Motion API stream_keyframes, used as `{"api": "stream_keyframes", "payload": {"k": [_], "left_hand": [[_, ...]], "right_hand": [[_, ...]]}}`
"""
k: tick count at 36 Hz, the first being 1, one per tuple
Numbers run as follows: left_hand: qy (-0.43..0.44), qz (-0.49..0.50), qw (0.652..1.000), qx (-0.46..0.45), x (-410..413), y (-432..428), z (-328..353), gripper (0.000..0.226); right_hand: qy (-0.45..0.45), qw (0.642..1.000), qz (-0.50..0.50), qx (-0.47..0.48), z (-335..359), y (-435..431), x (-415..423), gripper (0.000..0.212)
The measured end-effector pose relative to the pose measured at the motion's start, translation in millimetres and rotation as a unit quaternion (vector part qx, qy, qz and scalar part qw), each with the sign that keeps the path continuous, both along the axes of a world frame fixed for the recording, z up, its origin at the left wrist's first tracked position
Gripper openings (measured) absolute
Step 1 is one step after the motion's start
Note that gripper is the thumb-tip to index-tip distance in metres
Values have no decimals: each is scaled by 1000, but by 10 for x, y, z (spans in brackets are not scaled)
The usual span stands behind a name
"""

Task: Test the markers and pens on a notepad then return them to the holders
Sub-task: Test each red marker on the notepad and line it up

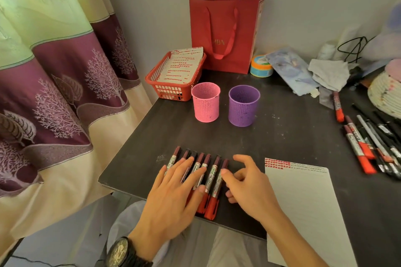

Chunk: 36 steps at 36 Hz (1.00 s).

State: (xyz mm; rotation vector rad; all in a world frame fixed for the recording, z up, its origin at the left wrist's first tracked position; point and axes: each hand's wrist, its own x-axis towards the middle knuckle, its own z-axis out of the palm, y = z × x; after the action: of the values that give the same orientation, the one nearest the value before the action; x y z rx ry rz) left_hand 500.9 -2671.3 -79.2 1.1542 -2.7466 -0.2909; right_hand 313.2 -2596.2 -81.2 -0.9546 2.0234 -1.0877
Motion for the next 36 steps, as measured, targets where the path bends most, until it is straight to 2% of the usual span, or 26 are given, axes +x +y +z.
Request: {"api": "stream_keyframes", "payload": {"k": [4, 9, 12, 14, 17, 19, 22, 26, 30, 33, 36], "left_hand": [[0, -4, 1000, -8, -177, -56, 130, 66], [4, -60, 998, 1, -759, -72, 257, 65], [-6, -124, 992, 25, -1332, -26, 254, 56], [-16, -168, 985, 29, -1773, 59, 227, 55], [-28, -225, 973, 33, -2431, 218, 184, 53], [-31, -247, 967, 51, -2847, 296, 169, 51], [-40, -233, 967, 98, -3396, 268, 217, 52], [-106, -219, 969, 38, -3929, 73, 310, 54], [-169, -216, 962, 3, -4249, -59, 334, 61], [-173, -232, 957, -17, -4415, -106, 294, 51], [-142, -220, 965, 3, -4544, -111, 228, 42]], "right_hand": [[1, 997, -50, -51, 112, 428, -313, 28], [117, 977, -164, -68, 184, 1154, -951, 21], [234, 959, -159, 14, 131, 1529, -1340, 19], [334, 926, -163, 73, 9, 1750, -1567, 22], [390, 897, -176, 108, -188, 1951, -1721, 33], [395, 897, -170, 104, -240, 1987, -1726, 31], [369, 909, -160, 106, -256, 1976, -1757, 40], [344, 923, -124, 121, -226, 1972, -1793, 46], [307, 941, -117, 82, -307, 2002, -1832, 54], [319, 934, -109, 118, -230, 1996, -1828, 50], [321, 933, -131, 101, -200, 2009, -1805, 43]]}}
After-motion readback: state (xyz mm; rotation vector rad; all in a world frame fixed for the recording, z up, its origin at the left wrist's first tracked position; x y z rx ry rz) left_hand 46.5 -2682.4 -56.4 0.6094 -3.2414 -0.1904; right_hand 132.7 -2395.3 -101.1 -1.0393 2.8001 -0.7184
